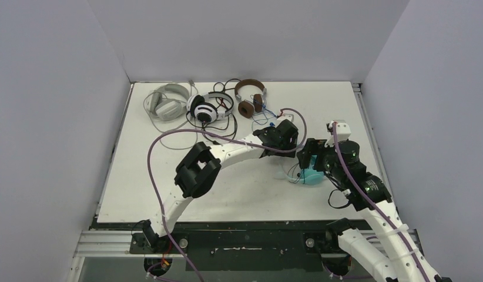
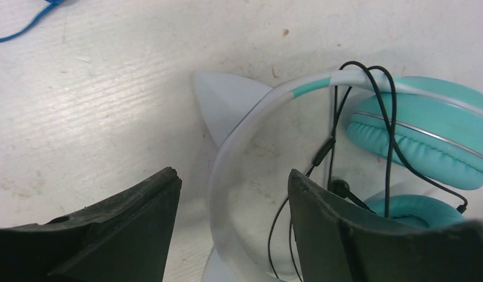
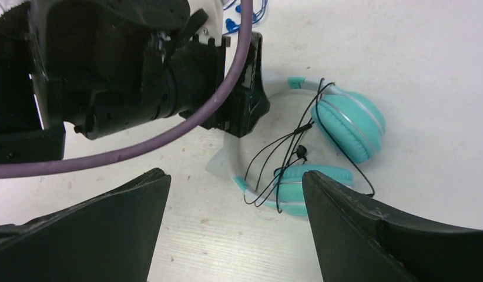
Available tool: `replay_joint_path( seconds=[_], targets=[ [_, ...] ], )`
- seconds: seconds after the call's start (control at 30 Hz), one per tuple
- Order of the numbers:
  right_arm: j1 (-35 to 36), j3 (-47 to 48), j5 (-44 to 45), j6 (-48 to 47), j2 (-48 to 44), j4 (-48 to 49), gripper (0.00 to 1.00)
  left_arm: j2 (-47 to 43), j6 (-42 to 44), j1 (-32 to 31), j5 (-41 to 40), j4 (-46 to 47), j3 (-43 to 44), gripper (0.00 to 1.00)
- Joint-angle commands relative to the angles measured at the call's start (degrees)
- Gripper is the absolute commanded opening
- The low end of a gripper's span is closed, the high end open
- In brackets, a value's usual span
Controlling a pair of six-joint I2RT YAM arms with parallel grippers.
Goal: Wrap the headphones
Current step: Place the headphones at the center of the board.
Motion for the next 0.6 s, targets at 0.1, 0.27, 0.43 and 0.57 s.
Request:
replay_joint_path(
  seconds=[0.1,0.27,0.43,0.57],
  targets=[
    [-0.2,-3.8,-7.3,5.3,-0.3,7.0,0.78,-15.3,1.8,4.0,-3.9,-0.6,-8.7,0.66],
    [1.4,-8.0,-12.1,7.7,4.7,12.9,0.67,-30.0,0.2,9.5,-4.4,3.6,-23.4,0.66],
    [13.0,-6.6,0.9,9.4,14.6,14.9,0.65,-42.2,-2.8,14.8,-3.7,6.0,-36.4,0.64],
    [20.5,-1.7,11.4,10.8,24.5,14.3,0.65,-51.3,-3.9,18.0,-1.9,8.6,-46.2,0.63]
  ],
)
